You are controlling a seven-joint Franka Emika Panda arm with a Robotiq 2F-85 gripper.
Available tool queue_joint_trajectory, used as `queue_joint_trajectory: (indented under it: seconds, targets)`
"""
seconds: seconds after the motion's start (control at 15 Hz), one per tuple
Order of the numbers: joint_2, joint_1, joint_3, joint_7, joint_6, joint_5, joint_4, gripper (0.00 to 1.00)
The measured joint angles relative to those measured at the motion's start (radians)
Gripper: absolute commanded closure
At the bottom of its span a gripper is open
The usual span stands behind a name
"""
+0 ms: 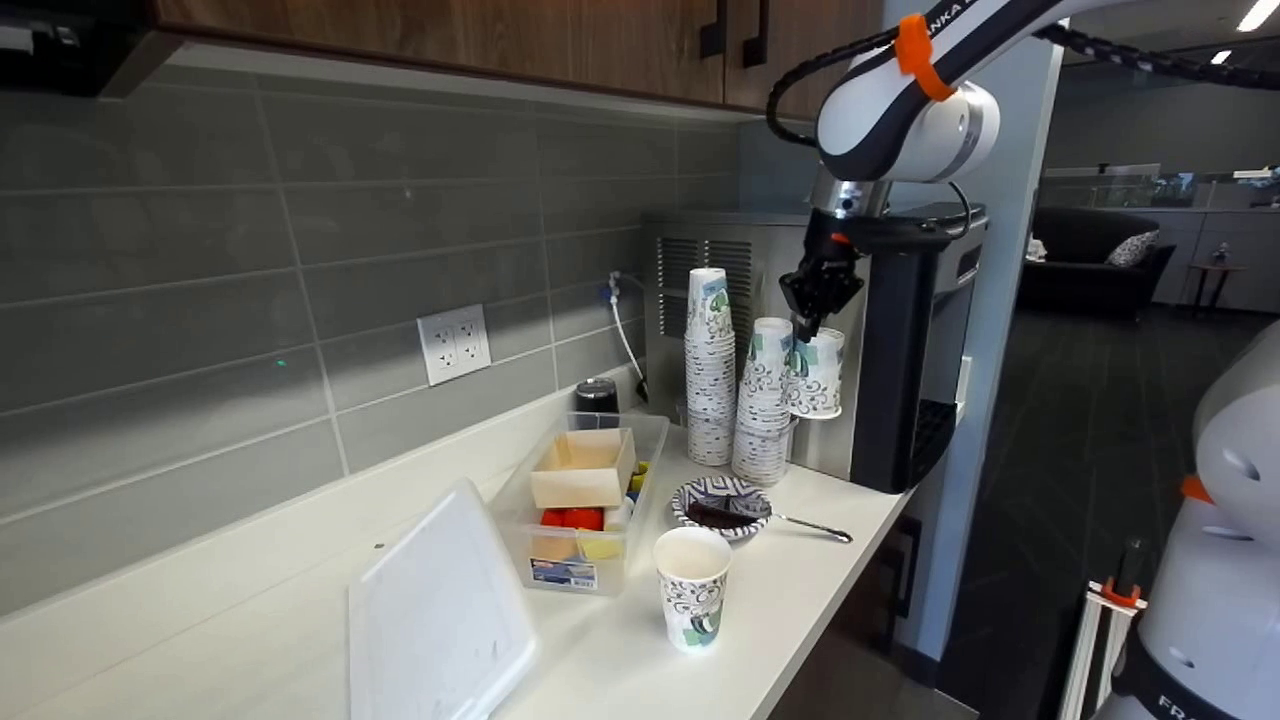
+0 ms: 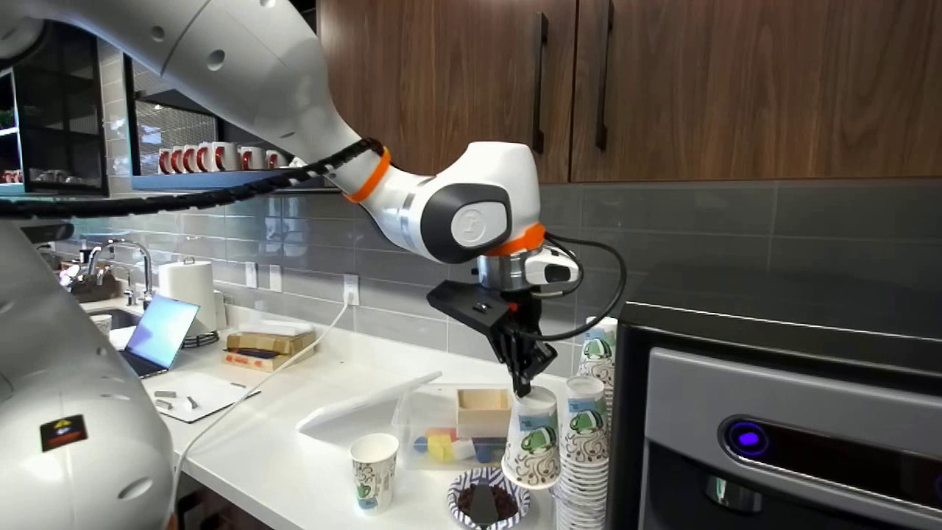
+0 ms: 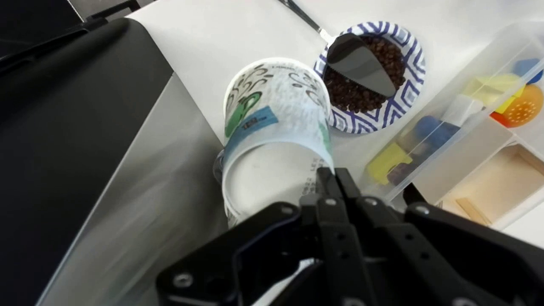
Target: Move one cup from the stack to the counter
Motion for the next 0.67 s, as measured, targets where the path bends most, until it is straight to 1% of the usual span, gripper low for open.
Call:
queue_joint_trajectory:
  seconds: [0.27, 0.67]
  targets:
    - [0.106, -0.008, -0.042, -0.030, 0.089, 0.060, 0.001, 0.99]
    - [0.286, -0.010, -0.043, -0.030, 0.225, 0.106, 0.016, 0.99]
